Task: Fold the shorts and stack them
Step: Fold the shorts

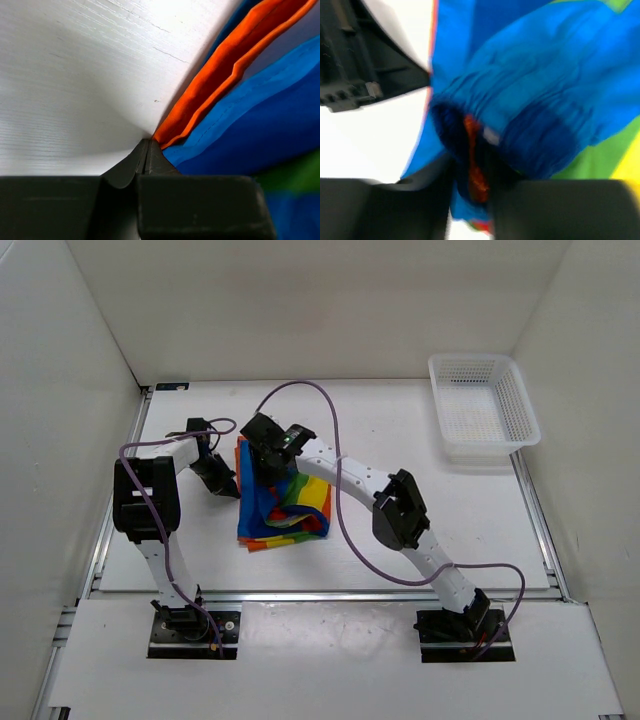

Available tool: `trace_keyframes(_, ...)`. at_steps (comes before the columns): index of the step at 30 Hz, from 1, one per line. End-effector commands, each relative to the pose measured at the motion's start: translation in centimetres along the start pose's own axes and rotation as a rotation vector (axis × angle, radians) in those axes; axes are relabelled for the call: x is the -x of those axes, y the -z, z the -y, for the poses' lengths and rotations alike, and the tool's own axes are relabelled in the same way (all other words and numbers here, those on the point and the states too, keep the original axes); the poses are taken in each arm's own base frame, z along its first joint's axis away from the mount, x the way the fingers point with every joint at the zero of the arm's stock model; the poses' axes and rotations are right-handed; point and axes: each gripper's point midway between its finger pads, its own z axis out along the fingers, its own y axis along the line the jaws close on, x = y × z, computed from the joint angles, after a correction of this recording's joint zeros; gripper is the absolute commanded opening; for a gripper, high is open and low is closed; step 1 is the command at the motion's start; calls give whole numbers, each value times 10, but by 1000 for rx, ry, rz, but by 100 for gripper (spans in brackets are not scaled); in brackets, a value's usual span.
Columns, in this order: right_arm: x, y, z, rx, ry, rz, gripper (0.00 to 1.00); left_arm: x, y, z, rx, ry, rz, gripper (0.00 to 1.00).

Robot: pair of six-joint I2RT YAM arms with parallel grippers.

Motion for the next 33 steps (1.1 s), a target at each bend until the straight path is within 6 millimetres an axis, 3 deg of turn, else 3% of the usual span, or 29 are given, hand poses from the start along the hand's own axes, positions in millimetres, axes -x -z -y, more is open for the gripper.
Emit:
trace_keyframes(1, 35, 16, -45, 176, -25, 97, 43, -3, -7, -4, 17, -8, 2, 10)
trace_keyframes(3, 42, 26, -49, 191, -36, 116, 68, -3, -7, -4, 17, -8, 2, 14)
trace_keyframes(4, 46, 40, -48, 193, -38, 134, 73, -3, -7, -4, 17, -8, 2, 17)
trace_keyframes(6, 49, 56, -43, 179, -32, 155, 78, -2, 2, 2, -6, -25, 20, 27)
trace_keyframes(7, 50, 74, -39, 174, -34, 170, 78, -1, 6, -1, -3, -15, 19, 31)
trace_keyframes(9, 53, 91, -25, 143, -36, 196, 78, 3, 20, 3, -18, -13, 44, 36)
trace_keyframes(10, 59, 121, -23, 156, -41, 234, 78, 8, 29, 0, -13, -14, 59, 41)
trace_keyframes(11, 45, 117, -10, 118, -31, 213, 78, 9, 36, 3, -18, -16, 68, 46)
trace_keyframes(12, 41, 124, -3, 102, -33, 223, 76, 21, 53, 4, -15, -26, 124, 48)
trace_keyframes(13, 42, 148, 4, 104, -38, 255, 72, 26, 63, 2, -6, -32, 148, 49)
trace_keyframes(14, 26, 138, 28, 27, -55, 230, 65, 24, 73, 1, 8, -30, 151, 56)
trace_keyframes(15, 19, 140, 38, -2, -64, 227, 53, 28, 89, 4, 3, -49, 192, 56)
trace_keyframes(16, 18, 156, 50, -10, -88, 248, 32, 35, 104, 11, -9, -73, 231, 56)
trace_keyframes(17, 2, 144, 73, -62, -108, 212, 23, 37, 115, 15, -20, -90, 254, 49)
trace_keyframes(19, -9, 149, 93, -87, -149, 202, 8, 30, 140, 40, -77, -193, 294, 39)
trace_keyframes(20, -17, 140, 112, -124, -169, 179, 5, 25, 142, 48, -90, -229, 289, 35)
trace_keyframes(22, -21, 132, 126, -129, -206, 153, 1, 8, 153, 76, -144, -333, 283, 31)
trace_keyframes(23, -22, 130, 119, -90, -207, 144, 1, 2, 154, 82, -150, -355, 275, 31)
trace_keyframes(27, -24, 98, 111, -74, -192, 83, 1, -14, 132, 109, -162, -426, 205, 31)
trace_keyframes(28, -25, 90, 107, -56, -191, 66, 1, -18, 116, 109, -154, -428, 157, 31)
trace_keyframes(33, -48, 41, 99, -41, -199, -40, 1, -28, 81, 126, -228, -446, 14, 31)
